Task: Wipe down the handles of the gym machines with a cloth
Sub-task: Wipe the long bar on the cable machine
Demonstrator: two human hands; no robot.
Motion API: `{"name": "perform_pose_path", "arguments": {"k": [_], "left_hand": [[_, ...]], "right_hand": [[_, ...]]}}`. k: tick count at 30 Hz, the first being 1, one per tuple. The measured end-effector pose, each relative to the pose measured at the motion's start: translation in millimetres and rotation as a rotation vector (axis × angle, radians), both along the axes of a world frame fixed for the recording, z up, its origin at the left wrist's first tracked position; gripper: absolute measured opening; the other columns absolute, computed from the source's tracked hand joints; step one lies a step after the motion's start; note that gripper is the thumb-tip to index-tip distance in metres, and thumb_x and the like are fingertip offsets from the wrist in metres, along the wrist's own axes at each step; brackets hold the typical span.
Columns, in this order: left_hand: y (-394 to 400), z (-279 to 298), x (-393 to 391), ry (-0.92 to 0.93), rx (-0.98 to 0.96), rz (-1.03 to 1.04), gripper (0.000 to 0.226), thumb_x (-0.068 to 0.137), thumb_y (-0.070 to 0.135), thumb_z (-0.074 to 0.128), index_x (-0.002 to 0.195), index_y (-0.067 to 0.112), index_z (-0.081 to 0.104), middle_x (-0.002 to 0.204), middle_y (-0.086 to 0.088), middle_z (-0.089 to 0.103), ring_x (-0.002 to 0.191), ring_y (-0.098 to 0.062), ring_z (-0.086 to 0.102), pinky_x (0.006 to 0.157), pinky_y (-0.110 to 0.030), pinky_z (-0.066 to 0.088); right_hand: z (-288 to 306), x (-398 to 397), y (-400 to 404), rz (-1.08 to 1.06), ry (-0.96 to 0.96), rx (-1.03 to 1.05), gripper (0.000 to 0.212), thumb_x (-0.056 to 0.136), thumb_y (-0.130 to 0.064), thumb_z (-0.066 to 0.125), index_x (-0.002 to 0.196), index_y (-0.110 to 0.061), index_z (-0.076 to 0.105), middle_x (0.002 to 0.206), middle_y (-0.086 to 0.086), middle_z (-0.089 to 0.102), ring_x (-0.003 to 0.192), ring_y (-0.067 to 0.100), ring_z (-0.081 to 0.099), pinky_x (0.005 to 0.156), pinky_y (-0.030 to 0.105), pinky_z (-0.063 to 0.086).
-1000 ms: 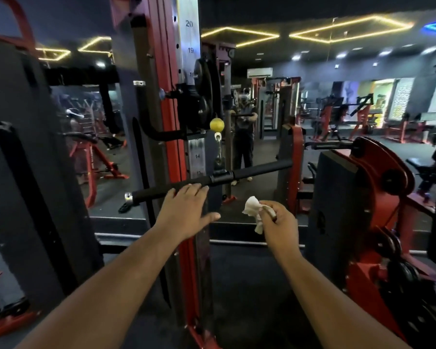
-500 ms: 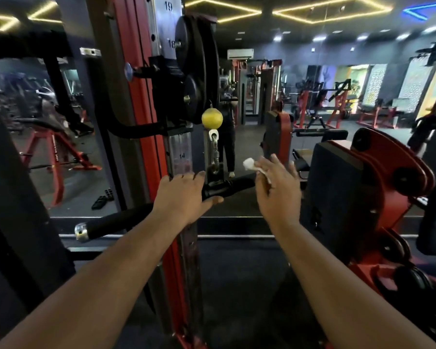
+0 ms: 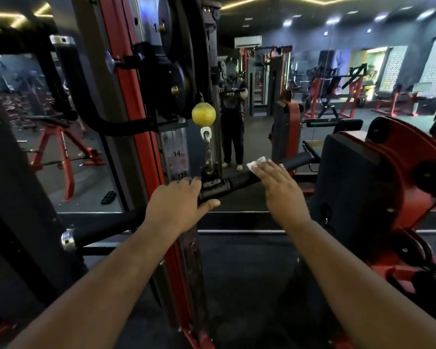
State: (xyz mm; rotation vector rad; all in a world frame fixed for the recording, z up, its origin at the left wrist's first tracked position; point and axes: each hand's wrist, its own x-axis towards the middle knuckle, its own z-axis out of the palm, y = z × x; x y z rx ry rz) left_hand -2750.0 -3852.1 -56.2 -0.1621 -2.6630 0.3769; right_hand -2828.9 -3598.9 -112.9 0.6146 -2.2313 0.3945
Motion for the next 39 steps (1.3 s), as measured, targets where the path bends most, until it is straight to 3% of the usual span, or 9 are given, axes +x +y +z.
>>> {"name": "perform_pose_path", "arguments": {"k": [3,6,10,16,21,25,32,35,39], "left_hand": [[0.8,-2.2,-3.3,0.030,0.014,-0.033,0.082,0.094,0.080,0.024,0.143,0.018,0.045,0.140,-0.005,0.057,0.124,-0.021,0.058,0.092,-0.037,0.050],[-2.2,-11.4,-1.0,0.136,0.122,-0.075,0.097,0.092,0.079,0.038,0.161,0.014,0.015,0.163,-0.013,0.033,0.145,-0.028,0.043,0.117,-0.045,0.039],[-8.6,-28.1,4.8,0.317,0.091,-0.258,0.100,0.097,0.060,0.054,0.164,0.017,-0.007,0.171,-0.017,0.004,0.154,-0.036,0.025,0.119,-0.057,0.033],[-6.3,-32.9,5.7,0.211,-0.094,-0.256,0.073,0.107,0.043,0.043,0.165,0.027,0.001,0.170,-0.018,-0.013,0.156,-0.039,0.014,0.121,-0.058,0.028],[-4.9,-39.1,3.9,0.205,-0.065,-0.265,0.079,0.102,0.032,0.060,0.164,0.027,0.011,0.169,-0.016,-0.019,0.154,-0.034,0.026,0.116,-0.052,0.040],[-8.6,-39.1,3.0,0.182,-0.058,-0.260,0.091,0.095,0.026,0.071,0.164,0.027,0.013,0.168,-0.014,-0.025,0.151,-0.032,0.033,0.109,-0.048,0.048],[-8.9,-31.5,8.7,0.153,-0.080,-0.261,0.075,0.101,0.032,0.062,0.163,0.024,0.020,0.169,-0.018,-0.014,0.134,-0.032,0.054,0.092,-0.041,0.056],[-10.0,-33.1,7.5,0.160,-0.077,-0.258,0.078,0.099,0.030,0.065,0.163,0.025,0.021,0.170,-0.018,-0.014,0.143,-0.033,0.045,0.107,-0.044,0.049],[-11.7,-36.1,5.5,0.174,-0.114,-0.241,0.084,0.098,0.024,0.069,0.164,0.025,0.018,0.169,-0.019,-0.016,0.156,-0.033,0.018,0.123,-0.050,0.029]], "right_hand": [[-0.5,7.5,-15.3,-0.022,-0.043,-0.102,0.059,0.094,0.005,0.052,0.150,-0.015,0.048,0.156,0.006,0.046,0.150,0.020,0.033,0.127,0.032,0.010],[-6.1,22.3,-45.6,0.100,-0.009,-0.038,0.058,0.093,0.003,0.054,0.149,-0.012,0.049,0.155,0.008,0.048,0.150,0.021,0.033,0.126,0.032,0.005],[-8.6,20.7,-41.2,0.151,0.021,0.020,0.064,0.091,0.005,0.059,0.151,-0.015,0.046,0.155,0.006,0.047,0.150,0.021,0.034,0.128,0.033,0.009],[8.6,0.3,8.2,-0.050,-0.065,-0.151,0.054,0.097,-0.001,0.045,0.150,-0.015,0.048,0.157,0.006,0.045,0.151,0.017,0.031,0.127,0.037,0.015],[1.6,16.7,-35.6,0.065,-0.060,-0.099,0.056,0.097,-0.002,0.044,0.151,-0.019,0.044,0.160,0.000,0.038,0.152,0.008,0.016,0.128,0.037,0.012],[-12.4,18.7,-50.7,0.190,0.002,0.045,0.060,0.095,0.001,0.049,0.153,-0.011,0.041,0.161,0.007,0.036,0.154,0.017,0.018,0.127,0.028,-0.002],[0.3,-3.9,8.1,-0.080,-0.095,-0.103,0.072,0.097,0.008,0.049,0.160,-0.022,0.029,0.166,0.001,0.026,0.155,0.015,0.016,0.127,0.030,0.004],[2.0,10.4,-14.3,-0.047,-0.106,-0.187,0.069,0.096,0.007,0.048,0.158,-0.022,0.035,0.164,-0.003,0.026,0.154,0.011,0.013,0.123,0.024,-0.002],[-12.4,30.4,-56.4,0.151,-0.028,0.026,0.059,0.094,-0.003,0.046,0.153,-0.010,0.041,0.161,0.008,0.034,0.153,0.017,0.016,0.125,0.026,-0.001]]}}
